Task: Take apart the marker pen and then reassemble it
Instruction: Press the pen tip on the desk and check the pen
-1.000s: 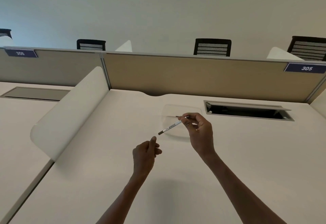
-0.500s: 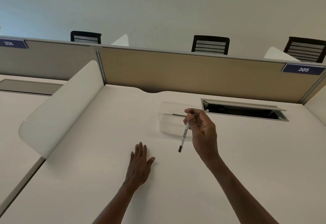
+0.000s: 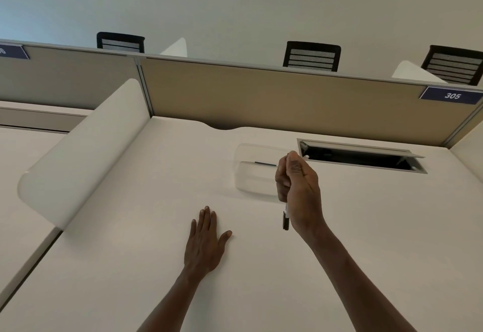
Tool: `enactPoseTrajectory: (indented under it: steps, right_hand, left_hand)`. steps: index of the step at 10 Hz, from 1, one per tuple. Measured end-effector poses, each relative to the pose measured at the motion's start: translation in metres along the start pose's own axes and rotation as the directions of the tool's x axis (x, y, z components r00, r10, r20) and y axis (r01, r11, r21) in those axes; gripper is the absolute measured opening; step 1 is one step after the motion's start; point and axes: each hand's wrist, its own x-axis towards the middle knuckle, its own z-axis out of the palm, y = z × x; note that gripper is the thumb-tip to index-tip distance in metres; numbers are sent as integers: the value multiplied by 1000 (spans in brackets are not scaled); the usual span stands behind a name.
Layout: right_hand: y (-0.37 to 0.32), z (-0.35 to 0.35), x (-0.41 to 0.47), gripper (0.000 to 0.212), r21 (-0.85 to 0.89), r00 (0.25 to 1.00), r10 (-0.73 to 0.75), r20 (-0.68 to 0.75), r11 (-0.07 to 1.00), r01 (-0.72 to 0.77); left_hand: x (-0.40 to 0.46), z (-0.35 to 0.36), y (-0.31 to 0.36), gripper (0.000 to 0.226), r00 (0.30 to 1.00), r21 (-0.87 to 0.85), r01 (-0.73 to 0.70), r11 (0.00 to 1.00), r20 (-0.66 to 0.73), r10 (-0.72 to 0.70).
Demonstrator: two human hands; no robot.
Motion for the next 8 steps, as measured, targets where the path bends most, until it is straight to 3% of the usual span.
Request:
enactPoseTrajectory:
  steps: [2, 5, 8]
  right_hand:
    - [-9, 2, 0, 45, 97, 997, 60, 58, 993, -65]
    - [-24, 7, 3, 46, 186, 998, 70, -4, 980, -68]
    - [-22, 4, 7, 36, 148, 997, 60, -55, 988, -51]
  left_hand:
    - [-1, 0, 0, 84, 1000, -9, -3, 1000, -7, 3]
    - [0, 1, 0, 85, 1000, -9, -6, 1000, -22, 5]
    - [-1, 2, -1, 82, 999, -19, -16, 1000, -35, 15]
